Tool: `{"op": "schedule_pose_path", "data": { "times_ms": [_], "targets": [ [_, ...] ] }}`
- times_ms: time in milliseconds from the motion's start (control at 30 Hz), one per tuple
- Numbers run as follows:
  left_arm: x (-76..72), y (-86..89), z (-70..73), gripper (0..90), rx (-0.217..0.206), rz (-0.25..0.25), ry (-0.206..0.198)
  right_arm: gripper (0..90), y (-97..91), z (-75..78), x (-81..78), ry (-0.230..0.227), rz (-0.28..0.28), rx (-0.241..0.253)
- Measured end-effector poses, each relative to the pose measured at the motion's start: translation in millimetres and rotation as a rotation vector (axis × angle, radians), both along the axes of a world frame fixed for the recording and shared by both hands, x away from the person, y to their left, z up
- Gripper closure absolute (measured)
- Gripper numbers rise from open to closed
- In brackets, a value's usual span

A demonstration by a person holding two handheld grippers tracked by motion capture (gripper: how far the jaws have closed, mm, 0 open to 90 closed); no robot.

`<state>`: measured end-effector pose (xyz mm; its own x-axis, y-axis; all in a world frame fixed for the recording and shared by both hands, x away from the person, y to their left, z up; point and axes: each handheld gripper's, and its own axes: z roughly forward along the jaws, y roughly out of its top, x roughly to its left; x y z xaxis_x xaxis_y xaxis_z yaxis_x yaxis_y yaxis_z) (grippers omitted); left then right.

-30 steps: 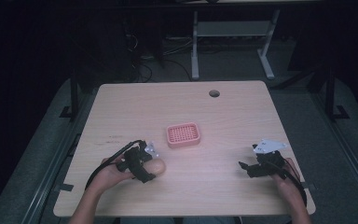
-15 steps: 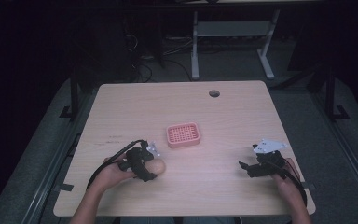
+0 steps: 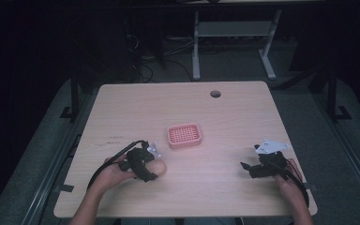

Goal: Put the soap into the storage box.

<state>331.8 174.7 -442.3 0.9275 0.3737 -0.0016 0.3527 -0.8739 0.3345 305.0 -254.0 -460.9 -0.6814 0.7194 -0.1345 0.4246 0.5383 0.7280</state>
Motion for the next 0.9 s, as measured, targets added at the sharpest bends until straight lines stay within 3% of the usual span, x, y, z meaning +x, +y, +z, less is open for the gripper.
{"op": "schedule_pose_path", "data": {
  "times_ms": [900],
  "targets": [
    [5.6,-9.7,15.6,32.0,-0.004,-0.019,-0.01,13.9,0.4,2.0,-1.5,-0.011,0.002,0.027]
  ]
}}
